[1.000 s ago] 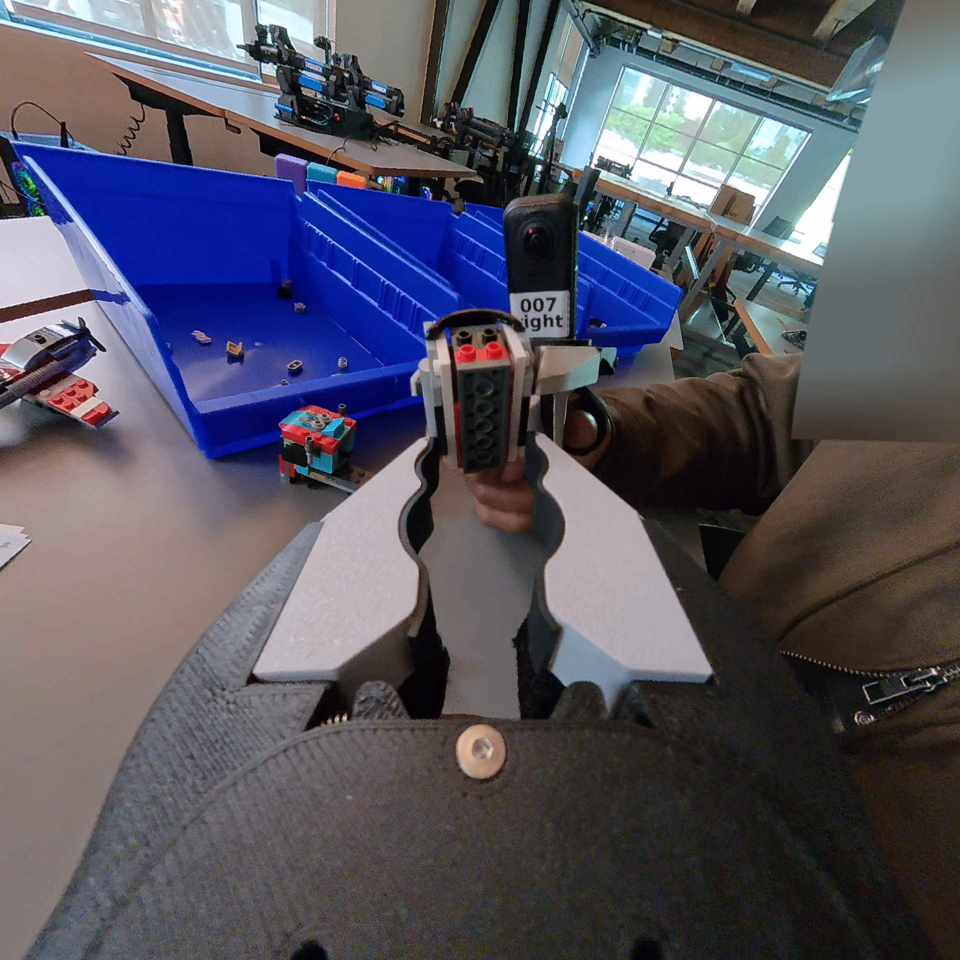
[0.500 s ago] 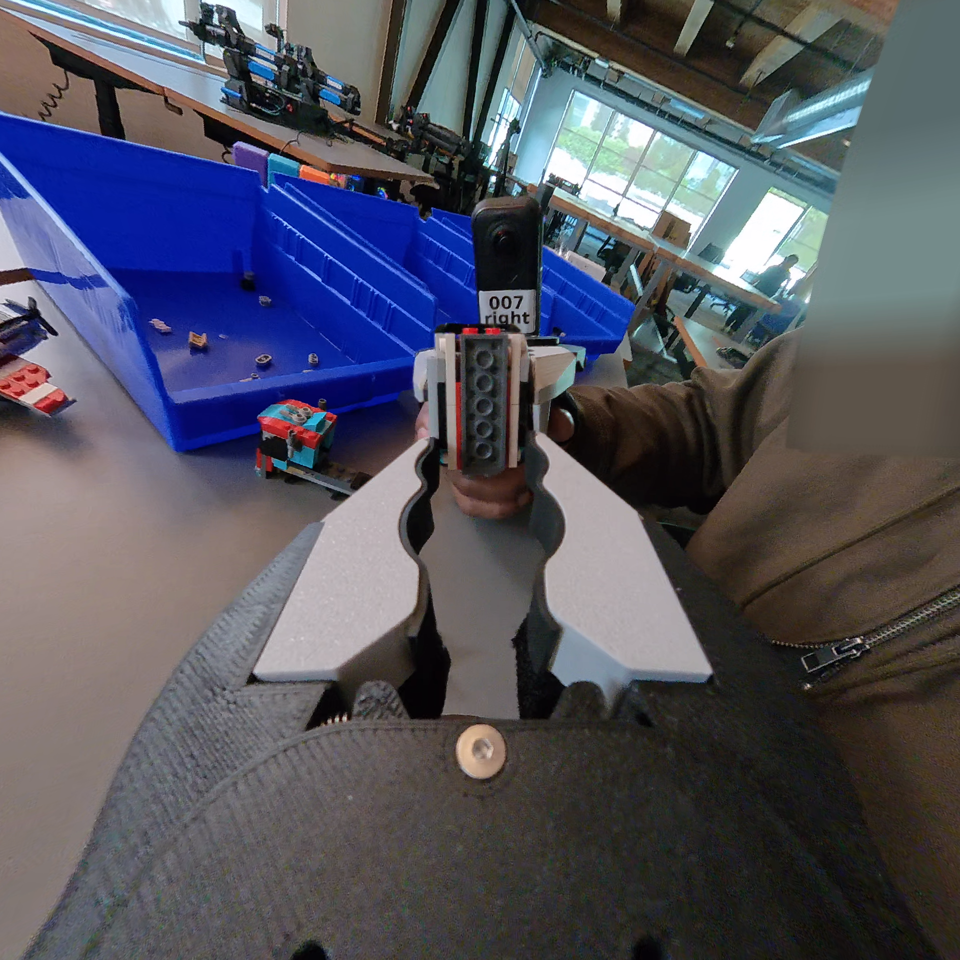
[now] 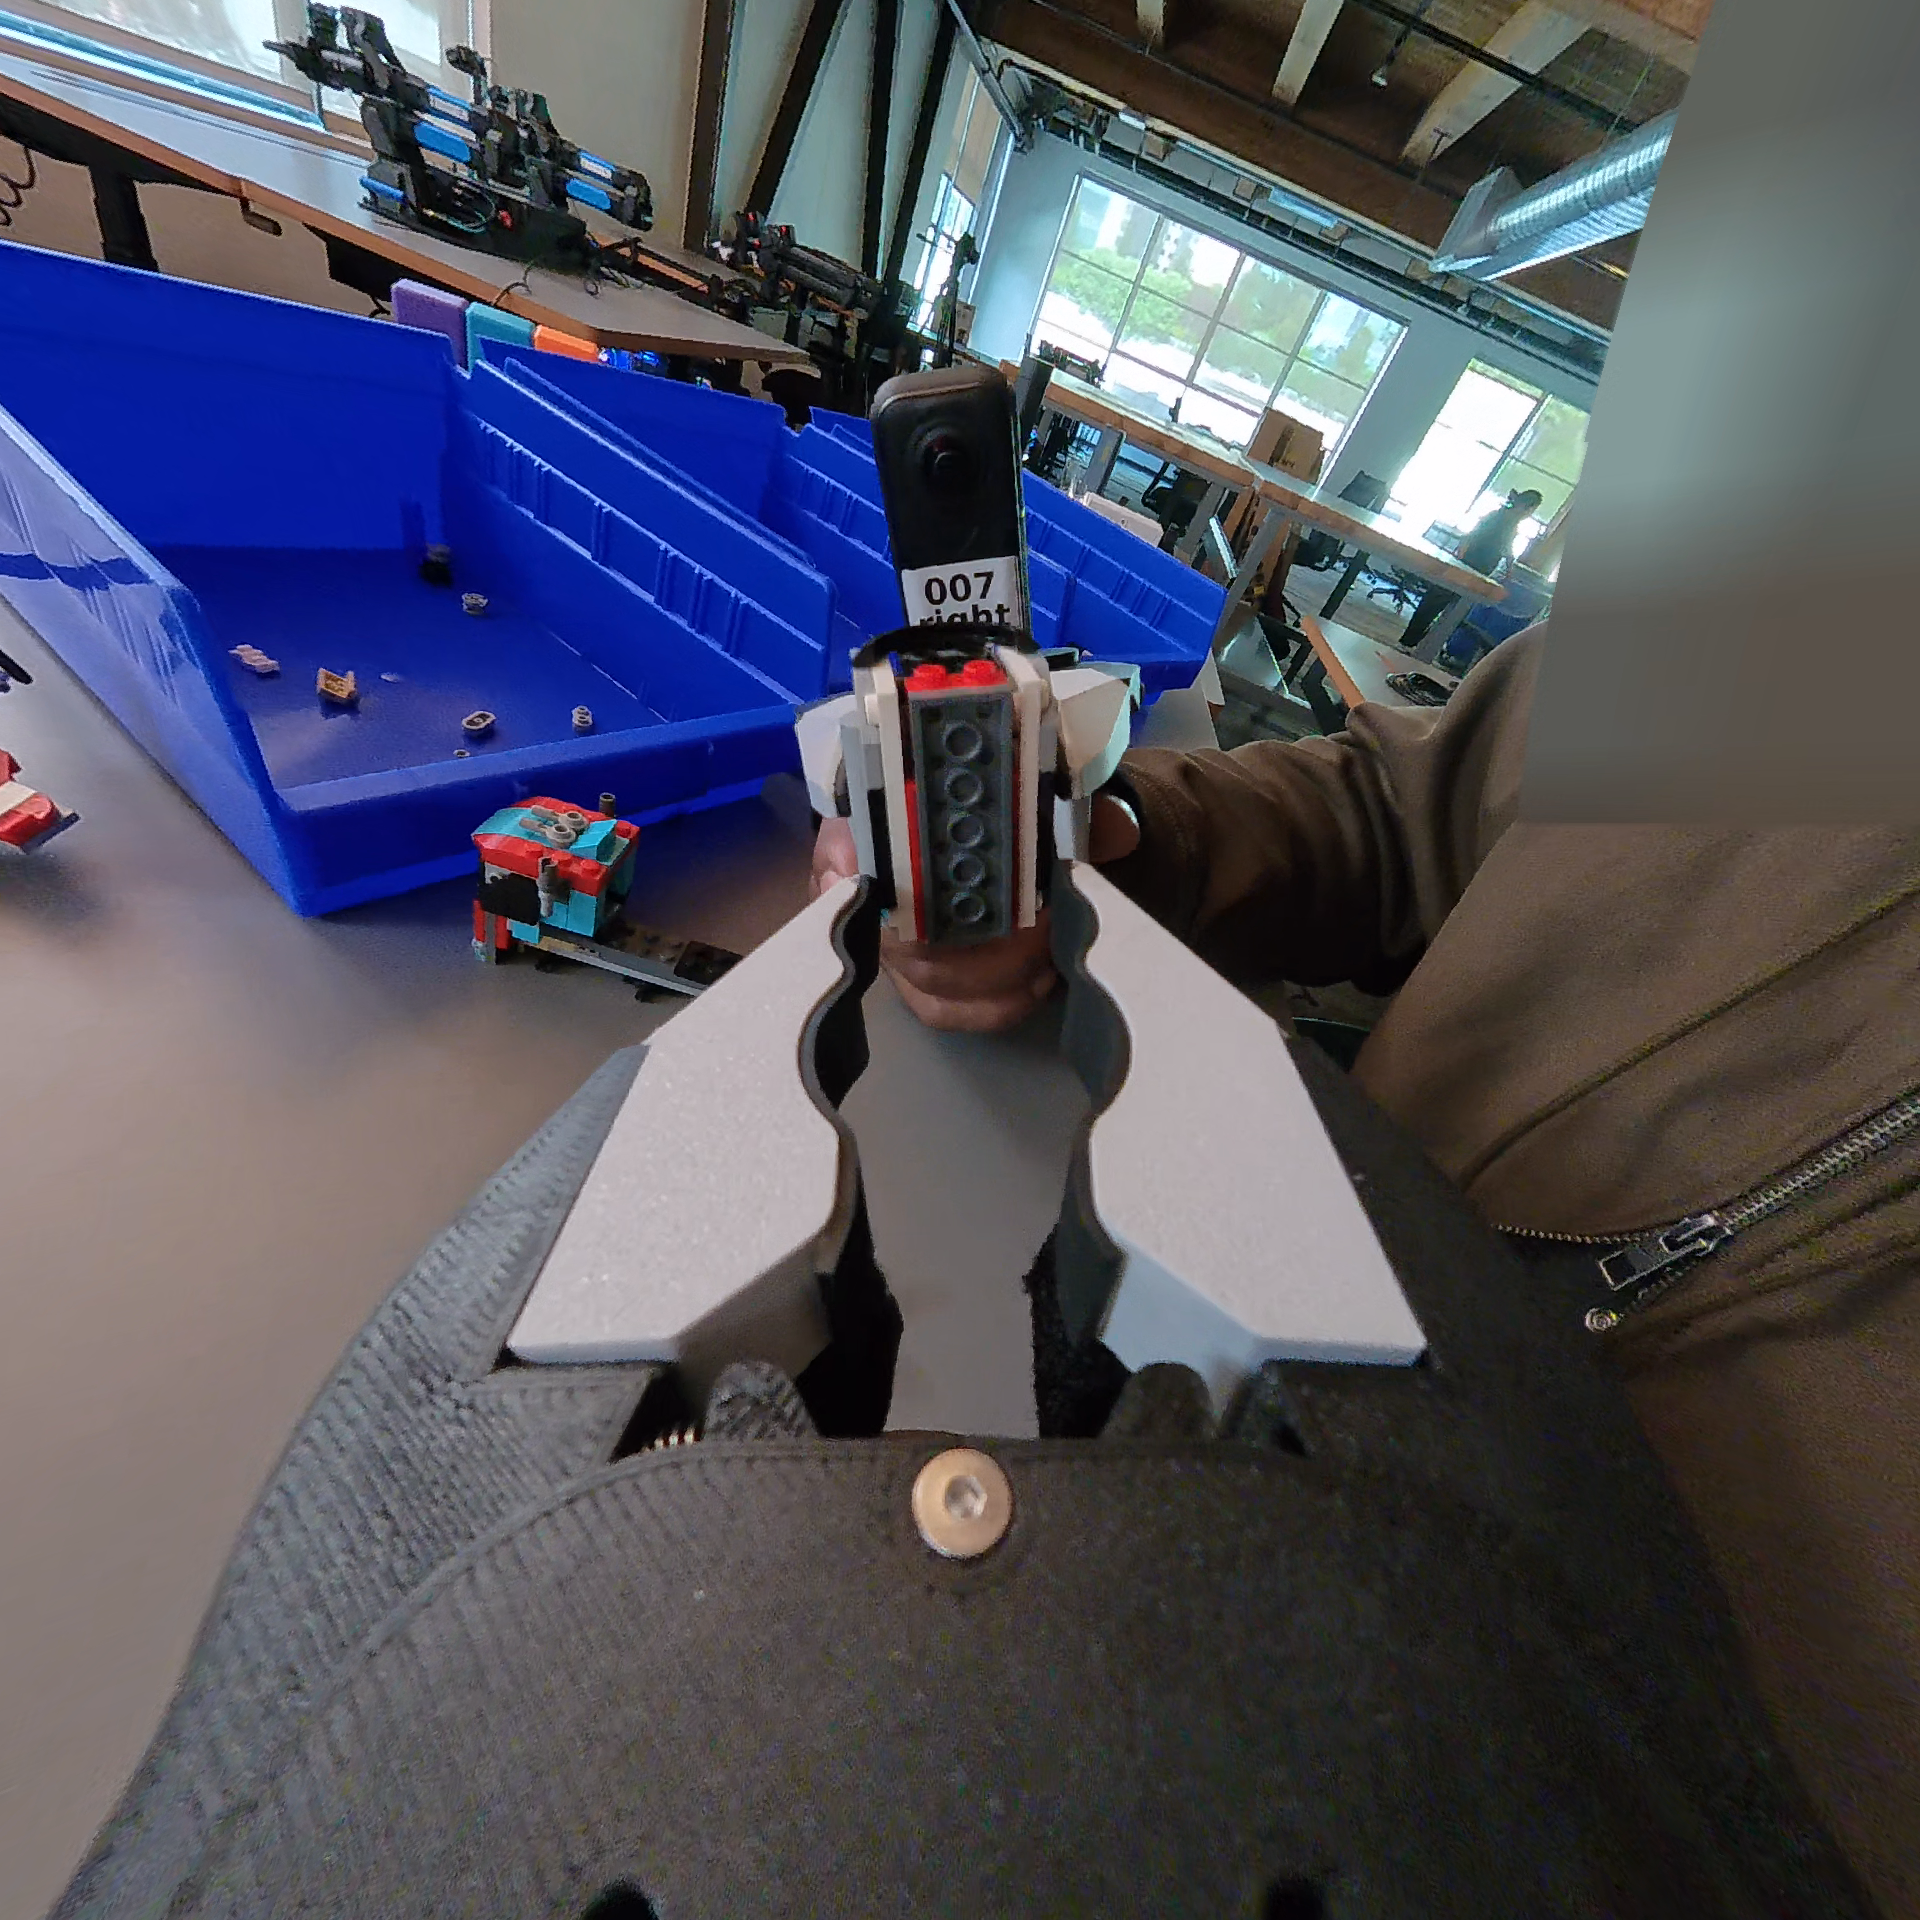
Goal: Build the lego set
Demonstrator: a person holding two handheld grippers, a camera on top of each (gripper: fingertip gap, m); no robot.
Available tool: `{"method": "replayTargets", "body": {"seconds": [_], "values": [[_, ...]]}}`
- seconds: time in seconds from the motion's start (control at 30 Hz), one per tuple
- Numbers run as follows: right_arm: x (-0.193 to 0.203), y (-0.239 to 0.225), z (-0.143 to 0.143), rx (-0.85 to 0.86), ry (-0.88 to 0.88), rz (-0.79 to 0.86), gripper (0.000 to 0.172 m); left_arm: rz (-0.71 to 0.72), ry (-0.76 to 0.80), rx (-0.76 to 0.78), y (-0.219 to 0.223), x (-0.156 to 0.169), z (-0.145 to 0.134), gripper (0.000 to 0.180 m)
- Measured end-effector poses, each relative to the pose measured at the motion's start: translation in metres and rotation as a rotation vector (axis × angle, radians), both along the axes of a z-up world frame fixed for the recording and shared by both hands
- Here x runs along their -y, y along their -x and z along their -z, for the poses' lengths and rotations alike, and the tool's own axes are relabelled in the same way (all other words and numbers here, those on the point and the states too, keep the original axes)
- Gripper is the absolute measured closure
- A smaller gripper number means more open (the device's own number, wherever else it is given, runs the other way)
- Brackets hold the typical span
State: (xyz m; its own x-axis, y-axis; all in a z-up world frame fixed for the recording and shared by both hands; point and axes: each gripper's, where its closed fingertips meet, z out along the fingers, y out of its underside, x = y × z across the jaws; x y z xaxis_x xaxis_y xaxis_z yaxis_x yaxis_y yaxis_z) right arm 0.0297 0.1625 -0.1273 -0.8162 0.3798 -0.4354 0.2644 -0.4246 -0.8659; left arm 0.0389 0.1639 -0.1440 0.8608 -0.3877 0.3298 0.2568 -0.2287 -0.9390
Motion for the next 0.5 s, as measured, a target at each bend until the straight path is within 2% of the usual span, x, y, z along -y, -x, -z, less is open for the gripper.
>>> {"method": "replayTargets", "body": {"seconds": [0.5], "values": [[0.0054, -0.0030, 0.0029, -0.003, -0.028, -0.026, 0.129, 0.048, 0.044, -0.046, -0.0030, 0.0019, -0.0008, 0.147]]}}
